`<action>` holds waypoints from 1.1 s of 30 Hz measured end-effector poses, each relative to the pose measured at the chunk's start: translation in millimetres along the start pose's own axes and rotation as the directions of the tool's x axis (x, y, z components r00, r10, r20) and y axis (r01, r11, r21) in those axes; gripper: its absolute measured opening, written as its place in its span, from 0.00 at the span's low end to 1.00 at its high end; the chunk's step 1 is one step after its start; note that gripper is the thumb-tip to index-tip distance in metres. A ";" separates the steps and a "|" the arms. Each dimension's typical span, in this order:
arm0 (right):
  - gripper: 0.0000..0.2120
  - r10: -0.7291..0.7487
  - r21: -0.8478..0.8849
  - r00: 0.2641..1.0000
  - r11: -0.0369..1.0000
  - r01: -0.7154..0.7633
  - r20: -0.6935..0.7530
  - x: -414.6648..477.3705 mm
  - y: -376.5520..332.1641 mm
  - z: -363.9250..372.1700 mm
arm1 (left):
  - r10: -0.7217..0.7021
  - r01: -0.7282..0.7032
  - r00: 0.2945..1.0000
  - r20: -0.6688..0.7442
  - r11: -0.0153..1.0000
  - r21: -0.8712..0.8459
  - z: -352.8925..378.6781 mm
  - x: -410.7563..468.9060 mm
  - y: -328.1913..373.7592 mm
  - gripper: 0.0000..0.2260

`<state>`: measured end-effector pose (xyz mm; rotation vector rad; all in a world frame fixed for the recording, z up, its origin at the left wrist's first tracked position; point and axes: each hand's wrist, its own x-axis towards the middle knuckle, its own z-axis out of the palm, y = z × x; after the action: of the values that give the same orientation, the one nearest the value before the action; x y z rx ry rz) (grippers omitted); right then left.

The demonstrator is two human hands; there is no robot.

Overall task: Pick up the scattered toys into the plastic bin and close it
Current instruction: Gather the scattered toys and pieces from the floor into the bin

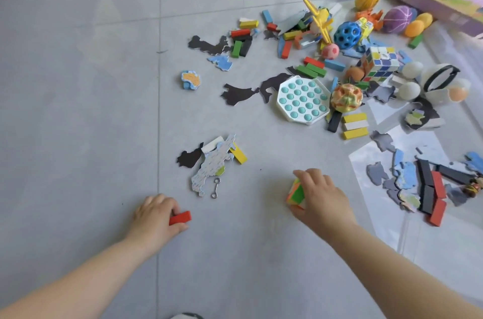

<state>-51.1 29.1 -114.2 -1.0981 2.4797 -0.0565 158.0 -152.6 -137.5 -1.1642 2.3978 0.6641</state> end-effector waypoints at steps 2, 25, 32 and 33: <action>0.28 0.047 0.004 0.999 0.999 -0.047 -0.012 0.2 18.2 -2.4 | 0.002 -0.007 0.999 -0.035 0.988 -0.155 -3.1 3.1 4.9 0.17; 0.27 0.171 0.054 0.985 0.984 -0.170 0.003 -18.5 44.9 -3.2 | -0.017 0.015 0.999 -0.047 0.999 -0.040 -33.5 92.5 91.4 0.18; 0.27 0.174 0.065 0.985 0.983 -0.174 0.005 -21.1 44.7 -4.7 | -0.033 0.023 0.997 -0.076 0.991 -0.131 -23.4 79.9 102.2 0.10; 0.27 0.173 0.065 0.985 0.983 -0.173 0.007 -21.6 45.1 -4.7 | -0.021 0.012 0.998 -0.065 0.990 -0.138 -23.9 80.3 101.1 0.10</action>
<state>-71.6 74.9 -111.3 -0.8515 2.5425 -0.0850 27.0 -161.0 -136.4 -1.2790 2.4271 0.8079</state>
